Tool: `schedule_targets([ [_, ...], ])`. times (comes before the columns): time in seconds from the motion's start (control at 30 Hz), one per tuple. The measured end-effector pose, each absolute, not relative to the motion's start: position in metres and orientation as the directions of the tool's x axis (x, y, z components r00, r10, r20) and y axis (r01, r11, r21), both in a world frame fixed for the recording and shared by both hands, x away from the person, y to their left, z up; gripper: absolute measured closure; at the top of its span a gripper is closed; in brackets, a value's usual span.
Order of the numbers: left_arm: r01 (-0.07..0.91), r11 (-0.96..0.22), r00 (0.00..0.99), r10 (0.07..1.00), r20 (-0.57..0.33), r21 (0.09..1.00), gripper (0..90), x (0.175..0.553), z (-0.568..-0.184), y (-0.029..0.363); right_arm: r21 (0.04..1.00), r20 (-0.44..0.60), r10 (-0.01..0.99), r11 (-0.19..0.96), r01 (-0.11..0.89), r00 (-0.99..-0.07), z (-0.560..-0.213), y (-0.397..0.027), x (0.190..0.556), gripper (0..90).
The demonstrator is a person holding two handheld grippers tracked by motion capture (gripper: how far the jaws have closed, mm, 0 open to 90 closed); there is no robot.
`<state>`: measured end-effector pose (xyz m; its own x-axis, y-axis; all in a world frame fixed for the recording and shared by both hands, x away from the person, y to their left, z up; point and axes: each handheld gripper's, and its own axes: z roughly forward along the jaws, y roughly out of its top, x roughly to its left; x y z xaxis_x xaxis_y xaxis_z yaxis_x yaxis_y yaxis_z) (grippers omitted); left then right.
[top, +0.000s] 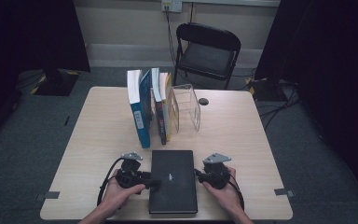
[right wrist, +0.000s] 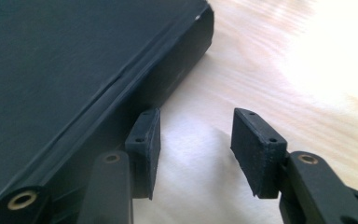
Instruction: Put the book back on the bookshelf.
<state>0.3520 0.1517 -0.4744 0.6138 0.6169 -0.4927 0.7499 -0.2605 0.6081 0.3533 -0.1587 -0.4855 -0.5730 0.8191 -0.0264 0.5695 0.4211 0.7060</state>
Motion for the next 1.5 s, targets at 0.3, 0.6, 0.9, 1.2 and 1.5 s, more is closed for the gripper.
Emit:
schedule_targets([
  [0.3, 0.79, -0.182, 0.543, 0.649, -0.532, 0.585, 41.1, 0.367, -0.477, 0.154, 0.722, 0.034, 0.793, 0.402, 0.564, -0.609, -0.482, -0.161, 0.342, 55.2],
  [0.6, 0.78, -0.186, 0.545, 0.67, -0.504, 0.597, 41.1, 0.383, -0.477, 0.146, 0.717, 0.098, 0.75, 0.403, 0.569, -0.654, -0.477, -0.163, 0.334, 62.0],
  [0.9, 0.792, -0.136, 0.518, 0.667, -0.536, 0.596, 44.7, 0.388, -0.479, 0.147, 0.729, 0.091, 0.744, 0.403, 0.553, -0.662, -0.478, -0.165, 0.331, 48.7],
  [1.2, 0.792, -0.122, 0.522, 0.642, -0.561, 0.598, 45.8, 0.384, -0.474, 0.153, 0.731, 0.084, 0.746, 0.404, 0.549, -0.661, -0.478, -0.166, 0.332, 45.4],
  [1.5, 0.811, -0.091, 0.515, 0.581, -0.631, 0.578, 48.0, 0.375, -0.472, 0.162, 0.749, 0.077, 0.75, 0.391, 0.535, -0.657, -0.476, -0.166, 0.332, 43.5],
])
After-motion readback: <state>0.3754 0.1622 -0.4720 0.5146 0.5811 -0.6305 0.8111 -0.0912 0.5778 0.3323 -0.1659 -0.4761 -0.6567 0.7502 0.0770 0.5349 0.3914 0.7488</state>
